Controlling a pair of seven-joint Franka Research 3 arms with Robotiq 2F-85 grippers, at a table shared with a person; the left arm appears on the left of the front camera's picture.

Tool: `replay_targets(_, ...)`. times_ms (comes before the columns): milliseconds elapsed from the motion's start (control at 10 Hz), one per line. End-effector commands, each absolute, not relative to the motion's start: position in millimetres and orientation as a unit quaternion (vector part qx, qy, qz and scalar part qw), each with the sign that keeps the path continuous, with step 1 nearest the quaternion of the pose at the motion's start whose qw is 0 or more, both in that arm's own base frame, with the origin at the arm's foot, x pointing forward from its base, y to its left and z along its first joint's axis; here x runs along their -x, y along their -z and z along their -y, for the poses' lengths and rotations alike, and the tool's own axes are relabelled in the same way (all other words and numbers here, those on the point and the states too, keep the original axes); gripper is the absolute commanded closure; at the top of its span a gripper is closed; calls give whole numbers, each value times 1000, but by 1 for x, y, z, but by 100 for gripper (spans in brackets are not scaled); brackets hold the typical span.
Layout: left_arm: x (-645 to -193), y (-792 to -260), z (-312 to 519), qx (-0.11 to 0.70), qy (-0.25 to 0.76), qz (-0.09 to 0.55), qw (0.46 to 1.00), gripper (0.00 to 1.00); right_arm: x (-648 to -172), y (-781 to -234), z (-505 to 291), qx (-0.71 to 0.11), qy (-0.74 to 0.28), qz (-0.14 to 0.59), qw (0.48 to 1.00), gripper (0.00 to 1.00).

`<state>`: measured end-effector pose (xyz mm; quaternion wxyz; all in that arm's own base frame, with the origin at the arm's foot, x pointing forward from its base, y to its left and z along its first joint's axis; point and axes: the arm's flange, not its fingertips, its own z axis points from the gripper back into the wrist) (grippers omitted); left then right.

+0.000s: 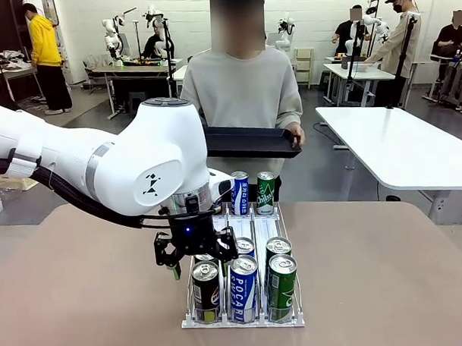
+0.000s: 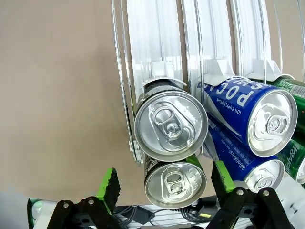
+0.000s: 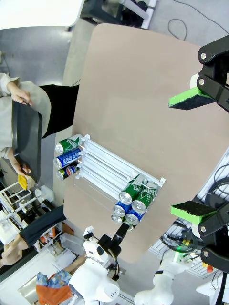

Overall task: Retrieve and hand over the desired beverage to the person.
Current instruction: Pick up a can of the same type that the person held from the Automatic Can Dispenser.

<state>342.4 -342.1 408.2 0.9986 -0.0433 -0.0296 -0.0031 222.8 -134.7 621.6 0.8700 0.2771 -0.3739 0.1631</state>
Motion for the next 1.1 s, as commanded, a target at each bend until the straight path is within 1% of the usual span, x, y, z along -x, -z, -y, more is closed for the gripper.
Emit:
replay_targets(0, -343, -408, 343, 53, 10, 27, 998, 0, -226, -621, 134, -285, -168, 378, 865, 0)
replay_targets(200, -344, -407, 344, 51, 11, 25, 998, 0, -226, -621, 134, -285, -168, 378, 865, 0)
replay_targets(300, -344, -406, 344, 49, 23, 28, 998, 18, -226, -621, 134, -285, -168, 378, 865, 0)
replay_targets(400, -343, -405, 345, 44, 23, 25, 998, 55, -226, -621, 134, -285, -168, 378, 865, 0)
replay_targets(500, -343, -405, 345, 44, 26, 24, 998, 74, -226, -621, 134, -285, -168, 378, 865, 0)
replay_targets(600, -343, -404, 345, 46, 27, 23, 998, 100, -226, -621, 134, -285, -168, 378, 865, 0)
replay_targets(800, -343, -403, 345, 54, 31, 14, 998, 100, -226, -621, 134, -285, -168, 378, 865, 0)
replay_targets(900, -343, -403, 345, 55, 31, 12, 998, 92, -226, -621, 134, -285, -168, 378, 865, 0)
replay_targets(1000, -343, -402, 345, 54, 33, 9, 998, 98, -226, -621, 134, -285, -168, 378, 865, 0)
